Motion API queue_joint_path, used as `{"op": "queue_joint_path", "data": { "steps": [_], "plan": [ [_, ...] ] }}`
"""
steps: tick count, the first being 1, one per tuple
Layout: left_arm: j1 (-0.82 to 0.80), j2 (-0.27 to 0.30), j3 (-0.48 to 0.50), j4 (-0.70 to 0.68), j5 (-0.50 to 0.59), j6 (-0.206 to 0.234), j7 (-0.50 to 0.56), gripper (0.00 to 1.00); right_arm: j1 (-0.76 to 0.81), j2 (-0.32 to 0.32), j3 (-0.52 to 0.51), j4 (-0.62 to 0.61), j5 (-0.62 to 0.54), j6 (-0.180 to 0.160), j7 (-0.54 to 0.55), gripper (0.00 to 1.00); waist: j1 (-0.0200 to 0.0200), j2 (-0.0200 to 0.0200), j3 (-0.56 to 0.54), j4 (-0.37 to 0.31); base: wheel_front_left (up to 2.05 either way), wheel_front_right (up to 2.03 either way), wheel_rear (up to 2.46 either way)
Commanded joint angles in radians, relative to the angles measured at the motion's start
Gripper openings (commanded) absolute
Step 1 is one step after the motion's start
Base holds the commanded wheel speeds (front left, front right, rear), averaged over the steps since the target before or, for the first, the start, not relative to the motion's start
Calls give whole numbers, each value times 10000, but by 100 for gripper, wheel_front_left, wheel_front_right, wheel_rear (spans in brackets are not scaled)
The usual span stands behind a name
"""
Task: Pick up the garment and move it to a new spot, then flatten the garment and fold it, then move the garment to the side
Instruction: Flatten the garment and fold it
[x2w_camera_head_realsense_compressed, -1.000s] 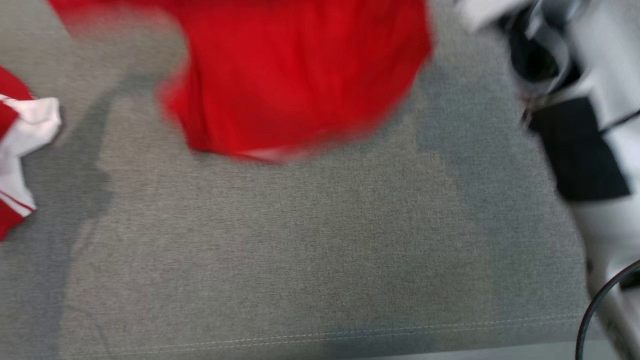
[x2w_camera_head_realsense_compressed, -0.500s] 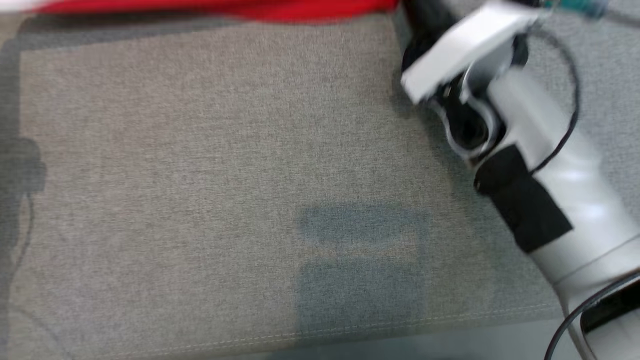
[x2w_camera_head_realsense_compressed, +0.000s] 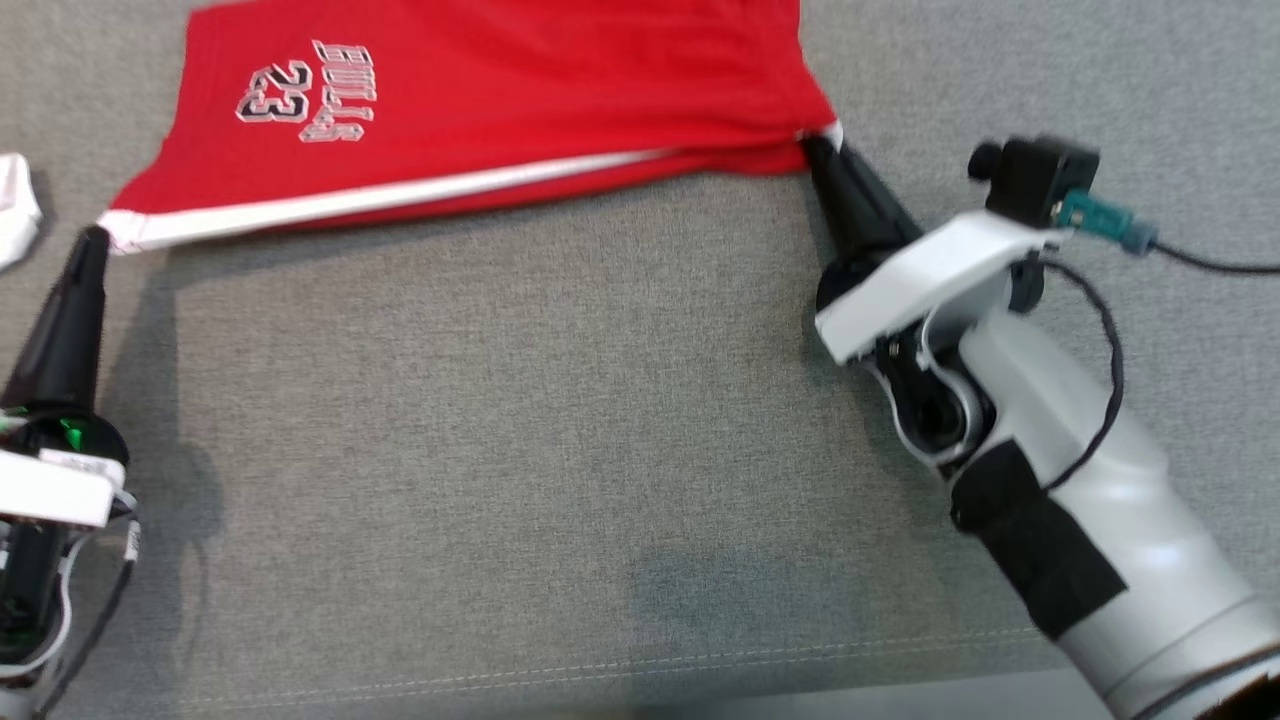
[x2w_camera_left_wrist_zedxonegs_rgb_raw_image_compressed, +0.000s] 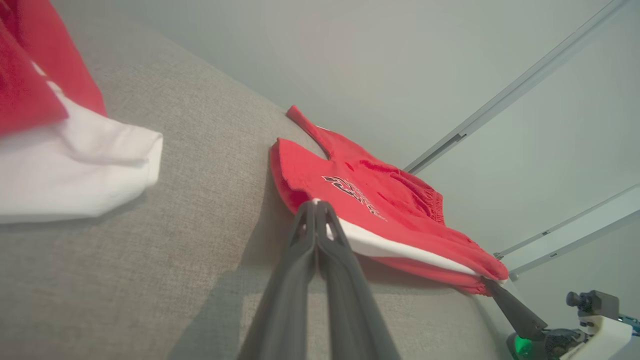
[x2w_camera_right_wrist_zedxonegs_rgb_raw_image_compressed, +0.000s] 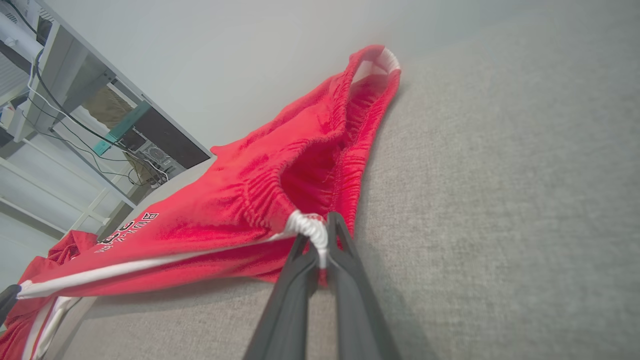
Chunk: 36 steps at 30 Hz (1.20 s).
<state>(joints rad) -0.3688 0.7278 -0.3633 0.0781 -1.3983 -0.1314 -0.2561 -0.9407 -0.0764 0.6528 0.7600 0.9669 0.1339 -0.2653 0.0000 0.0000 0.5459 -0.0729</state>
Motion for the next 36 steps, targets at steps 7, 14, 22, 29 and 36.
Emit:
{"op": "queue_joint_path", "data": {
  "steps": [7,14,22,29,36],
  "plan": [
    [862,-159,51,670,610,8,-56,0,2939,64,327,-942,-137,-32,609,0,0,0,-1667,17,0,0,0],
    [1316,-551,-155,1144,802,8,-56,0,3953,-552,520,-2445,-227,-32,1212,0,0,0,-2194,-54,0,0,0],
    [1873,-1015,-408,1545,1238,8,-56,0,4985,-1087,281,-3534,-220,-32,1975,0,0,0,-2894,-65,0,0,0],
    [2245,-1383,-458,1897,1498,8,-56,0,5355,-1306,181,-3723,-38,-32,2592,0,0,0,-3502,-64,0,0,0],
    [2518,-1787,-611,2106,1785,8,-57,0,5631,-1514,277,-3839,184,-32,2919,0,0,0,-3968,15,0,0,0]
  ]
}}
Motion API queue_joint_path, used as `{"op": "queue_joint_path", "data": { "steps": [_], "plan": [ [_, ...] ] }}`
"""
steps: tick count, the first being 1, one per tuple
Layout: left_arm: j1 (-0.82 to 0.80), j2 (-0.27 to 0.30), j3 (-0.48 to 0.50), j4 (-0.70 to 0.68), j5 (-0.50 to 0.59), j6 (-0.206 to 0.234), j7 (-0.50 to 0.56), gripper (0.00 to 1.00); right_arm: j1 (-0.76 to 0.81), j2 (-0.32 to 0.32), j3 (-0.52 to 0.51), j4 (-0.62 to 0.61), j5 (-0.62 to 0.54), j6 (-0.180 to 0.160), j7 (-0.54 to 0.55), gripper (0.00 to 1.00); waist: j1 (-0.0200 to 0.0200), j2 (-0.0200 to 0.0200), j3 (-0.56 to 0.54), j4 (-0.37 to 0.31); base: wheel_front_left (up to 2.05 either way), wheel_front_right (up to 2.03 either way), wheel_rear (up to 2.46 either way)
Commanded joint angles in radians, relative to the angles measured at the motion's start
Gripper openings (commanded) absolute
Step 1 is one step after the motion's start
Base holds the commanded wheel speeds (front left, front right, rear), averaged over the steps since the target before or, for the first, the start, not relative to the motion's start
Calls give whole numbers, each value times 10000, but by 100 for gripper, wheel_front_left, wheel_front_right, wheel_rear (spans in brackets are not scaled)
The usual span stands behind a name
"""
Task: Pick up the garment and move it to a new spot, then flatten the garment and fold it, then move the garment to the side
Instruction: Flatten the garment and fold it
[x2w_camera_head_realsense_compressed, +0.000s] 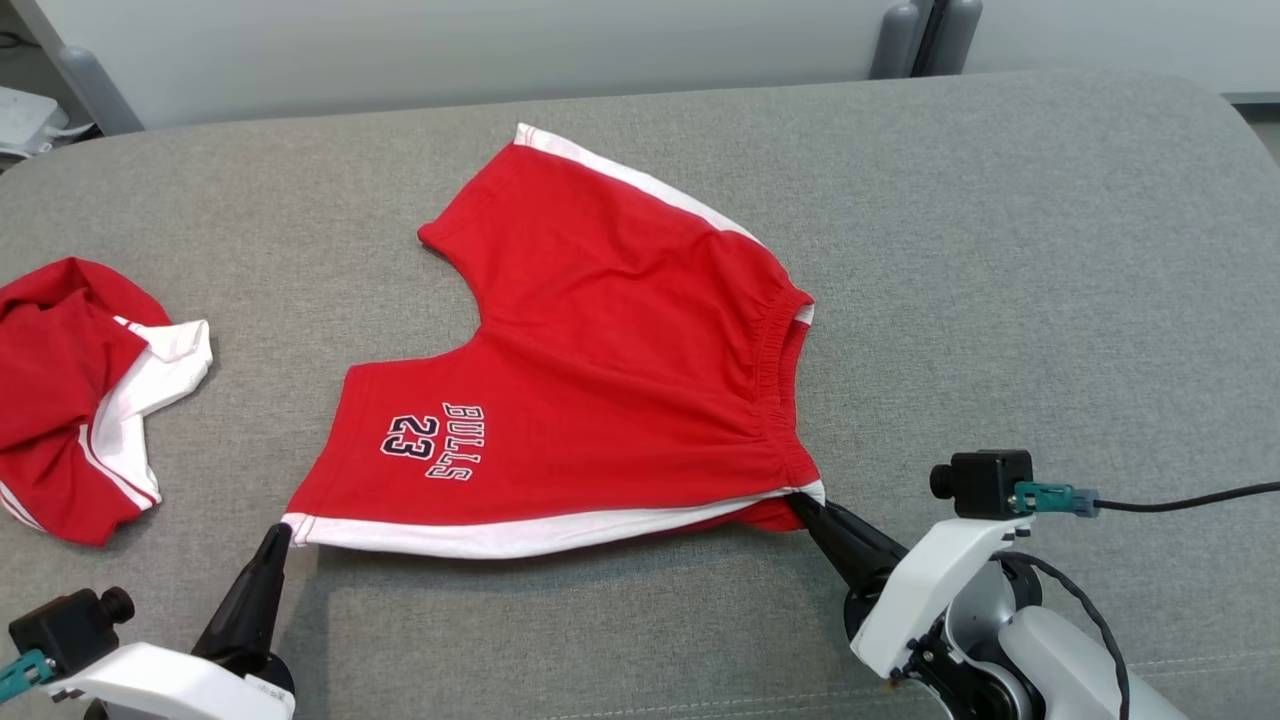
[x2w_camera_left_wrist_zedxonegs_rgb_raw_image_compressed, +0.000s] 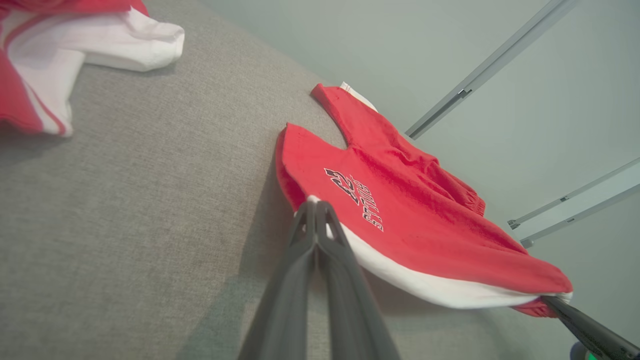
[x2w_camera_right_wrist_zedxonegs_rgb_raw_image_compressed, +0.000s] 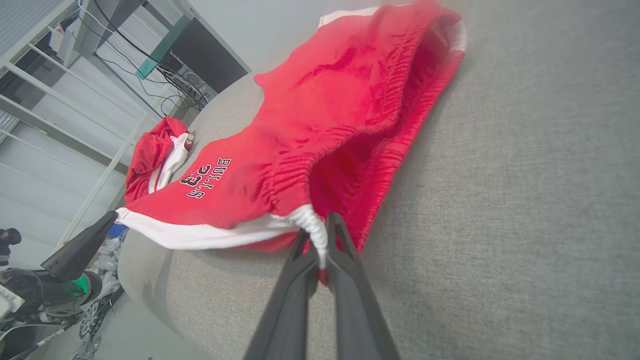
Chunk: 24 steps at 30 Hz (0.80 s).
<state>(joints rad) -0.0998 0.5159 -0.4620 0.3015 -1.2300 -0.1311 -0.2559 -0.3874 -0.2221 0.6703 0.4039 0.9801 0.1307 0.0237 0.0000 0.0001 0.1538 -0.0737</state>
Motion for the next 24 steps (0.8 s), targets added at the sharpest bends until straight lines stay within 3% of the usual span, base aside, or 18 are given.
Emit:
{"op": "queue_joint_path", "data": {
  "steps": [1,8,16,22,23,24],
  "plan": [
    [-156,284,371,-109,126,4,-58,0,119,-85,121,-292,62,0,47,0,0,-1,-78,32,0,0,0],
    [-112,173,150,-31,340,4,-59,0,80,-44,399,-201,-25,0,162,0,0,-1,-106,57,0,0,0],
    [-291,273,-24,192,490,4,-59,0,-305,448,683,303,-459,0,79,0,0,-1,177,116,0,0,0],
    [-227,200,-59,345,470,4,-59,0,-281,377,649,588,-513,0,106,0,0,-1,111,147,0,0,0],
    [-218,185,-79,320,486,4,-59,15,-240,352,626,617,-470,0,127,0,0,-1,80,156,0,0,0],
    [-200,176,-71,328,556,4,-59,42,-194,319,609,649,-427,0,162,17,0,-1,30,165,0,0,0]
  ]
}}
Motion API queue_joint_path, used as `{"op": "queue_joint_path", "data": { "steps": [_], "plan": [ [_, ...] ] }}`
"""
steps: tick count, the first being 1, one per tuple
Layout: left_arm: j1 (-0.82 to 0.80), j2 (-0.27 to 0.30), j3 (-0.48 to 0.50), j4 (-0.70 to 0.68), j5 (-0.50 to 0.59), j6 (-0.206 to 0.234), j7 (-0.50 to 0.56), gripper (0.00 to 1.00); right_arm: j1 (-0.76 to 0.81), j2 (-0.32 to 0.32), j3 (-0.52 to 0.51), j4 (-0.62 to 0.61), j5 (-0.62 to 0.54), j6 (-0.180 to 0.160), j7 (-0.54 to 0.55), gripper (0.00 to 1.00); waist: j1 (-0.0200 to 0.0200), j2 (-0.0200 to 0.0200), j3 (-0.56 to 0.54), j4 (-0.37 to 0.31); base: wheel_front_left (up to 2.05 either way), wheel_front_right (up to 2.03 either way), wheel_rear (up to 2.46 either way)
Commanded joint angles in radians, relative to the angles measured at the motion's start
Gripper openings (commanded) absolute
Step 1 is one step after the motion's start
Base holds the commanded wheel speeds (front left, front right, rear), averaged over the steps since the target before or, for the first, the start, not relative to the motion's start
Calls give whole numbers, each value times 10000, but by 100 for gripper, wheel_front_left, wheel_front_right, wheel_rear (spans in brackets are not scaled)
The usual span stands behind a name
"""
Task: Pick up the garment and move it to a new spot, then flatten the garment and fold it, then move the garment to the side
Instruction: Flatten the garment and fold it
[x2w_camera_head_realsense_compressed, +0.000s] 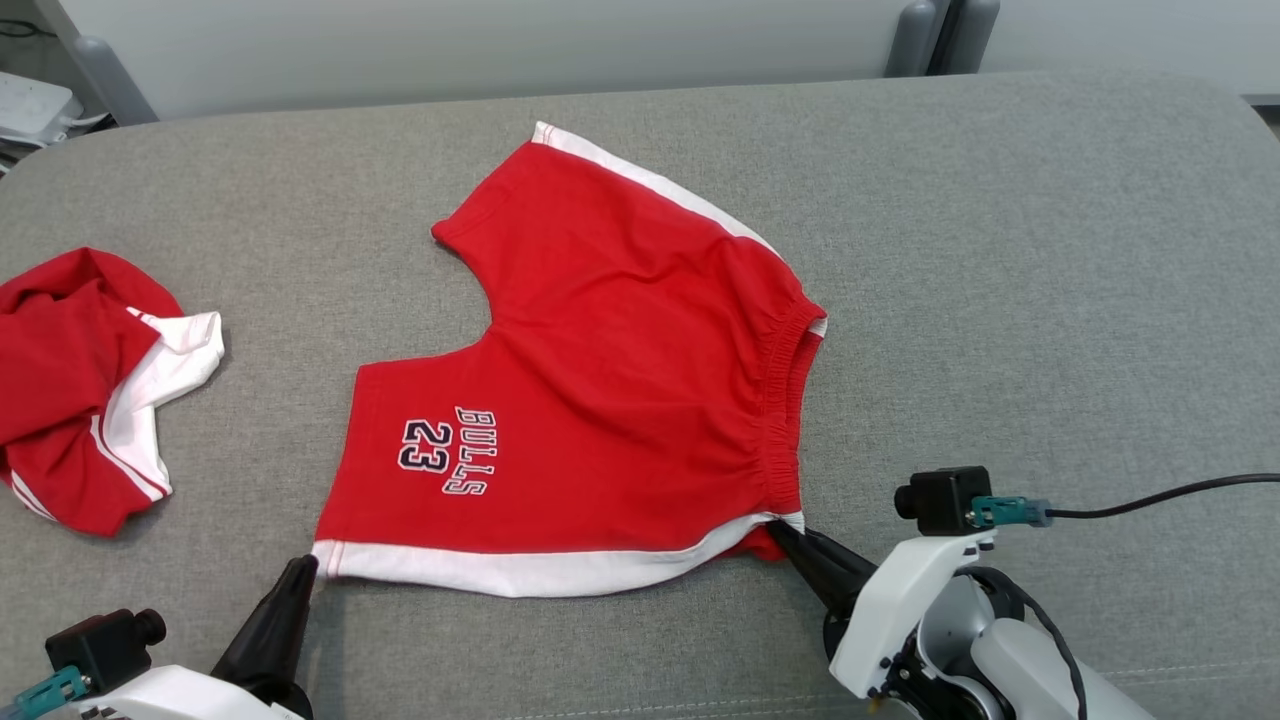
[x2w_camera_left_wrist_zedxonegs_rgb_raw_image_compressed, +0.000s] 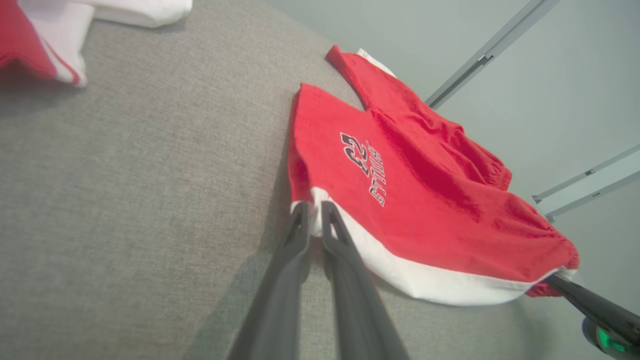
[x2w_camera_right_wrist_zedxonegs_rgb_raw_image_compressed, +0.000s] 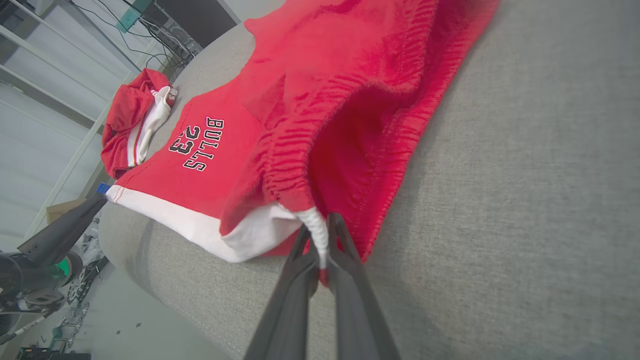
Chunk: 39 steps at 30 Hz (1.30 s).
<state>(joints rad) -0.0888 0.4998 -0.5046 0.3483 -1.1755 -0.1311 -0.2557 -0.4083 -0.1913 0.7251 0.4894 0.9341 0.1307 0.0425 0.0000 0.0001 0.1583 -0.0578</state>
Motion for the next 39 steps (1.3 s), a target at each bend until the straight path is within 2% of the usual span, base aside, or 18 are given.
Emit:
{"op": "queue_joint_path", "data": {
  "steps": [1,2,7,11,16,20,25,30,34,39],
  "plan": [
    [-288,318,406,-131,107,4,-61,84,48,-30,28,-180,45,0,-23,71,0,-1,-43,9,0,0,0],
    [-261,284,456,-122,174,4,-61,100,73,-63,-22,-159,41,0,-62,100,0,-1,-75,11,0,0,0],
    [-166,97,1000,-117,622,4,-61,100,216,-206,-425,-80,-163,0,-618,100,0,-1,-254,47,0,0,0],
    [-3,-169,1743,83,1376,4,-61,100,315,-303,-868,311,-912,0,-1278,100,0,-1,-519,86,0,0,0],
    [197,-673,3052,351,2866,4,-61,100,345,-131,-1622,846,-2206,0,-2423,100,0,-1,-951,123,0,0,0],
    [367,-1268,4086,467,4313,4,-61,100,404,167,-2484,1042,-3412,0,-2927,100,0,-1,-1313,203,0,0,0],
    [607,-1829,4933,211,5727,4,-61,100,811,745,-4207,361,-5231,0,-3035,100,0,-1,-1566,316,0,0,0],
    [824,-2157,5368,-283,6787,4,-61,100,1568,1256,-5379,-572,-6675,0,-3039,100,0,-1,-1703,443,0,0,0],
    [1011,-2448,5654,-516,7354,4,-61,100,2122,1386,-5848,-1070,-7224,0,-3040,100,0,-1,-1851,555,0,0,0],
    [1260,-2759,5924,-578,7934,4,-61,100,2748,1406,-5713,-1368,-7264,0,-3041,100,0,-1,-2024,616,0,0,0]
  ]
}}
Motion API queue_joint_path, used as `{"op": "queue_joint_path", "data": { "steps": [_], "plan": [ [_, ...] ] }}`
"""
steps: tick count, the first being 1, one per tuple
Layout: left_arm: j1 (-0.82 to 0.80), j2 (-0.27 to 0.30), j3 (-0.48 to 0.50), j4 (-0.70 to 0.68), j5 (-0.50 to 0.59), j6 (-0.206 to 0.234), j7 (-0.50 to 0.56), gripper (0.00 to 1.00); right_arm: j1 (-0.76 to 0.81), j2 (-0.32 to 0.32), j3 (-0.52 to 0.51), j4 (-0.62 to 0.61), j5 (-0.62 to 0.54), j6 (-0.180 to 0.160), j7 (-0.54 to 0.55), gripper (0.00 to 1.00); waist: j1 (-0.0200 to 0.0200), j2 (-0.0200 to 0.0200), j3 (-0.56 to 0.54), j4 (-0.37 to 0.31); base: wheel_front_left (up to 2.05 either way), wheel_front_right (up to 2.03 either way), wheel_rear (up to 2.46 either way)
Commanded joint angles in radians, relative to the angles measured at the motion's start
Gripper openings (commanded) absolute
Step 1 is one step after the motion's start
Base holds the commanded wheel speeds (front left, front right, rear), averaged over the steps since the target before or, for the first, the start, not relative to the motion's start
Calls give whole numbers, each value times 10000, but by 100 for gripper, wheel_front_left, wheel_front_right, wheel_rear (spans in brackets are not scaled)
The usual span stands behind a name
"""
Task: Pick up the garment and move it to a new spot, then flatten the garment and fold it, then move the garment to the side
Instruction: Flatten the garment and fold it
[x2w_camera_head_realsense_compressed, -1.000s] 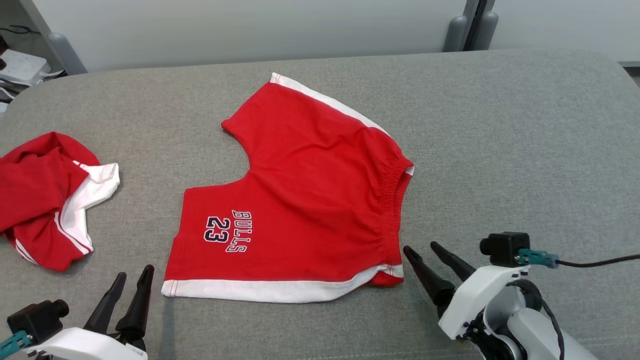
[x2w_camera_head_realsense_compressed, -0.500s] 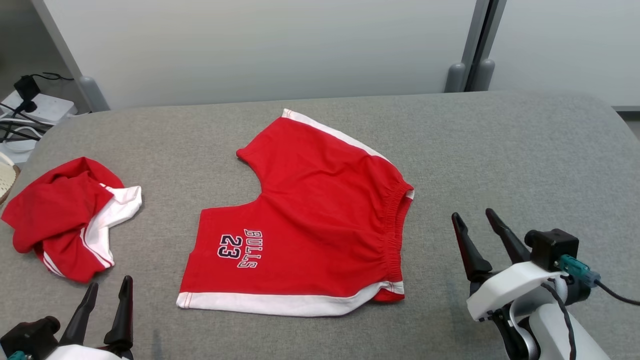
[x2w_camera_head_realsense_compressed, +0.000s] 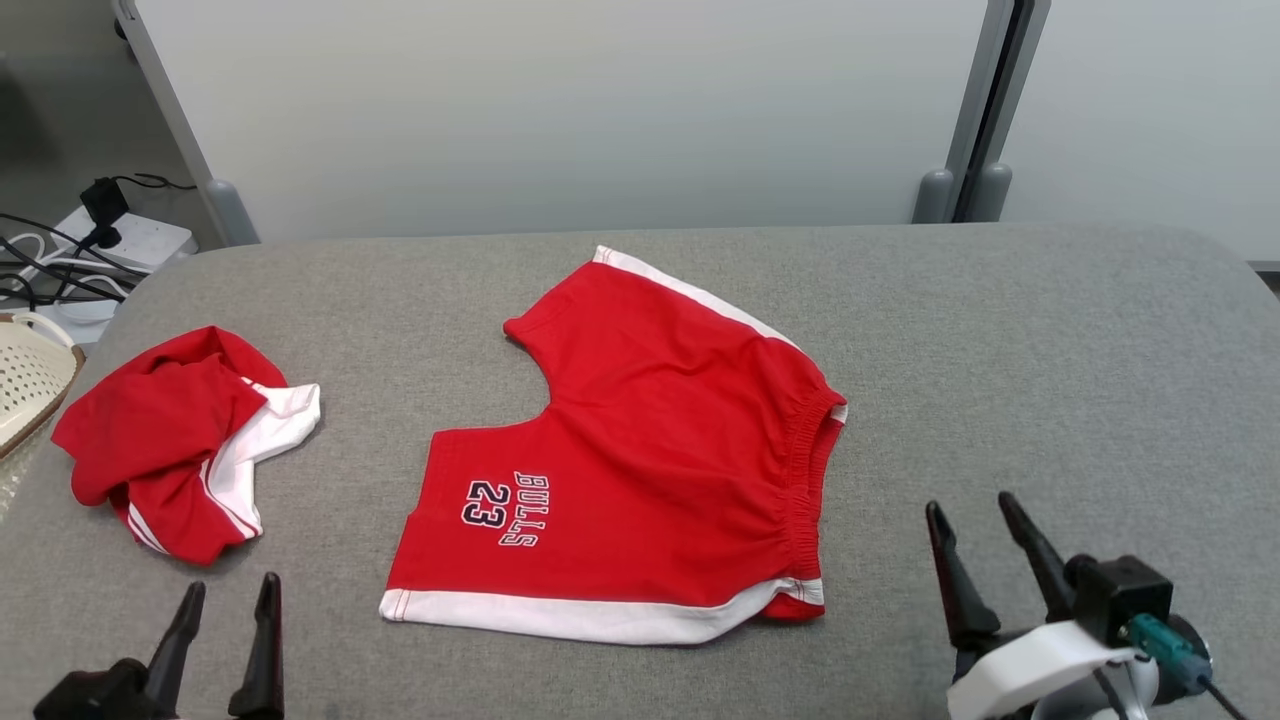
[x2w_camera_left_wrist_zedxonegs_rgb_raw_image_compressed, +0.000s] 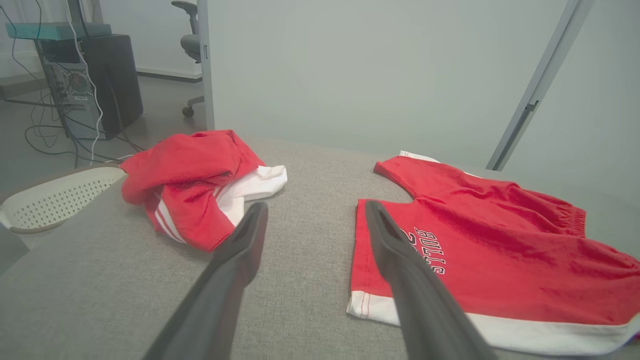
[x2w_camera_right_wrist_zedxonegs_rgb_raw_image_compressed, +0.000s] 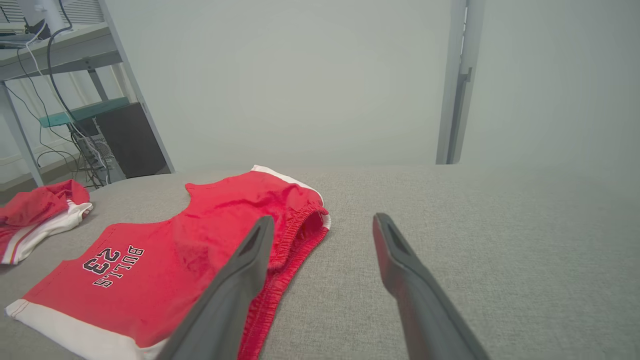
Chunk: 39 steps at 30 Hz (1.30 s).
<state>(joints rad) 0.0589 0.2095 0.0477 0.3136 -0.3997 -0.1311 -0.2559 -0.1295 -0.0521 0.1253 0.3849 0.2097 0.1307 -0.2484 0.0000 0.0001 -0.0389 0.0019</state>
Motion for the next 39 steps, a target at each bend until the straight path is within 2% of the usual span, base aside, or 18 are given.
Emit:
{"op": "queue_joint_path", "data": {
  "steps": [1,13,28,33,39],
  "plan": [
    [-165,110,376,-211,295,4,-59,100,63,14,321,-335,-22,0,-132,100,0,-1,-82,24,0,0,0],
    [339,-229,334,-76,986,4,-59,100,825,17,219,-635,-175,0,-133,100,0,-1,-149,-34,0,0,0],
    [284,-141,579,-233,1019,4,-59,100,920,18,-55,-1032,-368,0,-133,100,0,-1,16,-109,0,0,0],
    [243,-69,425,-185,921,4,-59,100,874,18,516,-692,-274,0,-133,100,0,-1,141,-48,0,0,0],
    [224,62,-193,-164,490,4,-59,100,555,18,1589,-124,100,0,-133,100,0,-1,461,191,0,0,0]
  ]
}}
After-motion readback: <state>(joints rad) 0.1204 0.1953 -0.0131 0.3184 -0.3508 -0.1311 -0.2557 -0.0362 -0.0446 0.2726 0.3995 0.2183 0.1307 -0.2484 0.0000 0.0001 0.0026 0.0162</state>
